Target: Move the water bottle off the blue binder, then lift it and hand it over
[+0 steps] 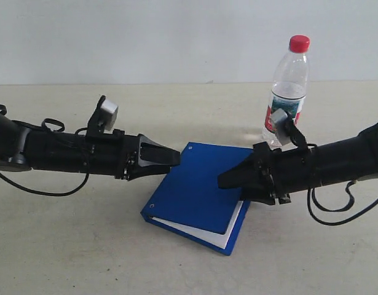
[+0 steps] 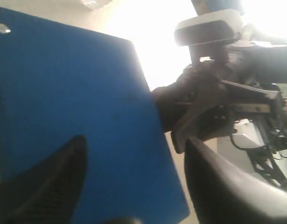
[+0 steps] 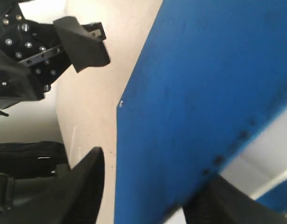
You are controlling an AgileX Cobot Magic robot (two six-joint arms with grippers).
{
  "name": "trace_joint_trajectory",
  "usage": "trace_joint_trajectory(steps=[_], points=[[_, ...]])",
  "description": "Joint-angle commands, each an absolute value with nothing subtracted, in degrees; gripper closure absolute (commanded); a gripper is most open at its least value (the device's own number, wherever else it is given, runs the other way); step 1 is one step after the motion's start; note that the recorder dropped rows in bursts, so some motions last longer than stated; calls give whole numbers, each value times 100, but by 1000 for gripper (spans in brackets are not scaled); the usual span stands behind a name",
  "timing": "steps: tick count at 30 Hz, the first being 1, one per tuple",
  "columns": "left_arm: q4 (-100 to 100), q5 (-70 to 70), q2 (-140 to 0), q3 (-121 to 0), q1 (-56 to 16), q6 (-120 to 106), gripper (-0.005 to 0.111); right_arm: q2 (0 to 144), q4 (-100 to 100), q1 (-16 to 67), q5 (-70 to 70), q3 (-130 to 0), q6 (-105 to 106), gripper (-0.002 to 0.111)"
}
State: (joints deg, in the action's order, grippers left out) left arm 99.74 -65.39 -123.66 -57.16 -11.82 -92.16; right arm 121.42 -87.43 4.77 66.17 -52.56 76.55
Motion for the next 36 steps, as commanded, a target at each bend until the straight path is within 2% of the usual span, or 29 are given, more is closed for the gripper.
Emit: trace_joint_trajectory(steps=[1, 4, 6, 9, 10, 14, 20, 28, 36], points=[[9995, -6120, -12363, -5740, -1194, -9301, 49, 12131, -9139, 736, 6193, -5274, 7956, 64], [9995, -6133, -12363, -5740, -1194, -9301, 49, 12131, -9306, 801, 6191, -5274, 8199, 67], [9995, -6034, -12363, -5749, -1141, -9387, 49, 12131, -9283, 801, 6189, -5274, 8265, 78], [9995, -5766, -12363, -5843, -1015, -9430, 49, 12131, -9146, 801, 6189, -5274, 8336, 103], [9995, -5650, -12363, -5876, -964, -9454, 49, 12131, -9055, 801, 6189, -5274, 8349, 108], [9995, -5291, -12363, -5934, -821, -9558, 49, 12120, -8722, 801, 6271, -5274, 8642, 108], [9995, -5534, -12363, -5934, -778, -9851, 49, 12120, -8762, 801, 6996, -5274, 9944, 108], [9995, -6607, -12363, -5934, -778, -10630, 49, 12097, -8795, 801, 6996, -5274, 9974, 108], [9995, -6580, -12468, -5934, -788, -10918, 49, 11970, -8597, 801, 6996, -5274, 10109, 108]])
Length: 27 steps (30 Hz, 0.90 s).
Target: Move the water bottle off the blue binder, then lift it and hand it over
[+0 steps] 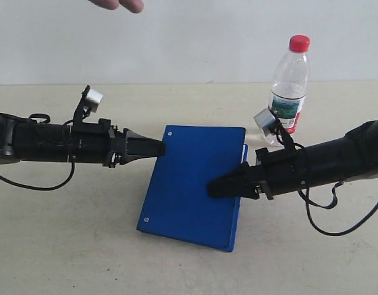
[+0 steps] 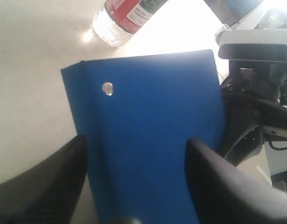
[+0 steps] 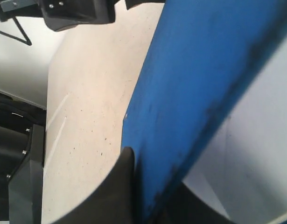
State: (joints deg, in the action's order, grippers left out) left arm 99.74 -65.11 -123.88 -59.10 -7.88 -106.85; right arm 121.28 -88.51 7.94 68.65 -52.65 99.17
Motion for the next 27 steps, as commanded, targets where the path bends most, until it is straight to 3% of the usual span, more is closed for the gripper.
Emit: trace_joint_trajectory(steps=[1, 19, 21, 27], points=[[9995, -6569, -12498, -5934, -788, -10974, 49, 11934, -8567, 801, 6996, -5274, 10109, 108], [9935, -6996, -13061, -6458, -838, -10728, 51, 11769, -8507, 801, 6996, -5274, 10050, 108], [9920, -6996, -13061, -6510, -924, -10712, 58, 11769, -8669, 801, 6996, -5274, 9959, 108], [9920, -6996, -13061, -6783, -1192, -10498, 102, 11769, -8842, 801, 6996, -5274, 9777, 108]])
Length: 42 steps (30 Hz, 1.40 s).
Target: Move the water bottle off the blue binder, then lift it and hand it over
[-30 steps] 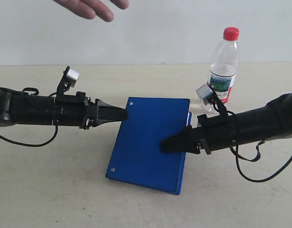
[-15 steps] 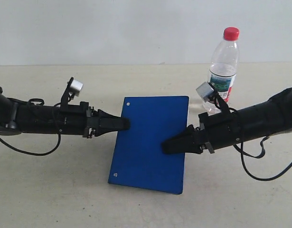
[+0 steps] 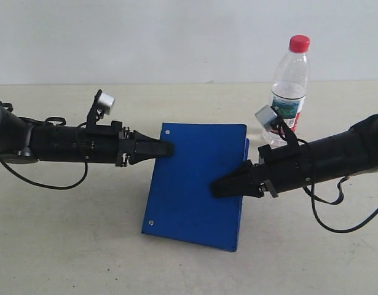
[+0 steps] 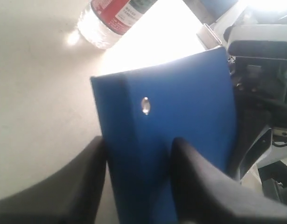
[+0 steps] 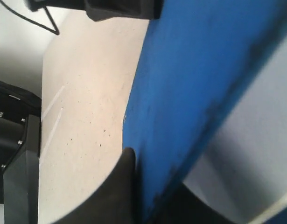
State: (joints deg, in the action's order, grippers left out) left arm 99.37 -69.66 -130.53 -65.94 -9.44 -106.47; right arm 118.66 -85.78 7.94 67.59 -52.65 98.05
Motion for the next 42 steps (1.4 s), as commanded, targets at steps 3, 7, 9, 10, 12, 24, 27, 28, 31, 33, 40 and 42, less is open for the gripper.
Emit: trace_joint_trajectory(steps=[3, 7, 9, 10, 12, 24, 27, 28, 31, 33, 40, 42], points=[[9920, -6996, -13061, -6855, -1215, -10436, 102, 11769, -8830, 801, 6996, -5274, 9737, 108], [9898, -6996, -13039, -6865, -1136, -10392, 102, 11769, -8659, 801, 6996, -5274, 9737, 102], [9871, -6996, -12999, -6865, -1043, -10445, 102, 11769, -8465, 801, 6996, -5274, 9724, 88], [9871, -6996, -12957, -6865, -984, -10459, 102, 11769, -8394, 801, 6996, -5274, 9711, 80], [9899, -6996, -12880, -6865, -845, -10459, 102, 11769, -8334, 801, 6996, -5274, 9711, 60], [8837, -6996, -12611, -6841, -365, -10191, 102, 11769, -8031, 791, 6073, -5274, 8809, 45], [8699, -6996, -12611, -6805, -501, -10146, 102, 11769, -7978, 803, 5695, -5274, 8795, 45], [8570, -6996, -12607, -6805, -556, -10115, 102, 11769, -7978, 803, 5635, -5274, 8795, 45], [8387, -6996, -12598, -6805, -738, -10105, 102, 11769, -8036, 803, 5478, -5274, 9014, 45], [8373, -6996, -12598, -6805, -852, -10084, 102, 11769, -8199, 803, 5406, -5274, 9363, 45], [8447, -6996, -12598, -6805, -1137, -10026, 102, 11769, -8662, 803, 6140, -5274, 10025, 71], [8581, -6996, -12598, -6805, -1137, -10026, 102, 11769, -8662, 803, 6209, -5274, 10176, 93]])
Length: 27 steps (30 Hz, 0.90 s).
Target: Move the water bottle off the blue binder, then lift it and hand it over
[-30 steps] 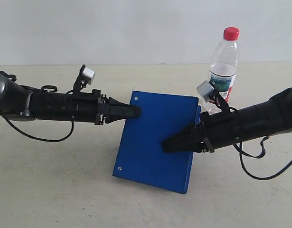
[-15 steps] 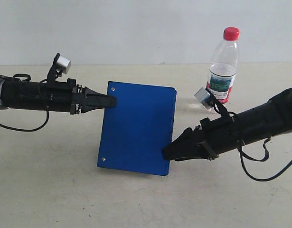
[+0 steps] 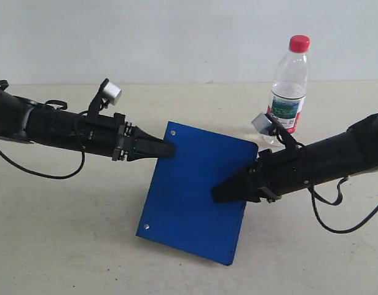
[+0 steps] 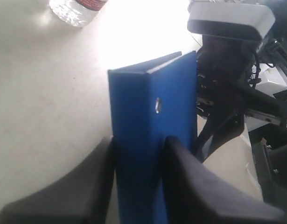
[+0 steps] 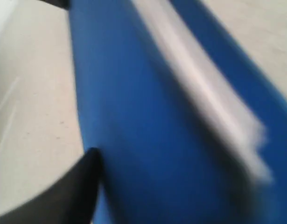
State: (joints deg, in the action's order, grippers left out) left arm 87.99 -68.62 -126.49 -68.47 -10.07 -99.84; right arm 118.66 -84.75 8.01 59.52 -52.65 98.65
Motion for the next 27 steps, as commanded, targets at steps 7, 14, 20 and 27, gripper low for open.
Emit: trace_joint_trajectory(steps=[7, 14, 20, 27], points=[[8656, -6996, -12647, -6805, -1126, -10026, 84, 11769, -8639, 803, 6377, -5274, 10421, 109], [8973, -6996, -12826, -6805, -1138, -10075, 50, 11769, -8683, 803, 6622, -5274, 10748, 109], [9161, -6996, -12826, -6805, -1315, -10202, 91, 11769, -8776, 803, 6086, -5274, 10748, 108], [9140, -6996, -12735, -6805, -1011, -10286, 102, 11557, -8589, 782, 6297, -5274, 10220, 42]])
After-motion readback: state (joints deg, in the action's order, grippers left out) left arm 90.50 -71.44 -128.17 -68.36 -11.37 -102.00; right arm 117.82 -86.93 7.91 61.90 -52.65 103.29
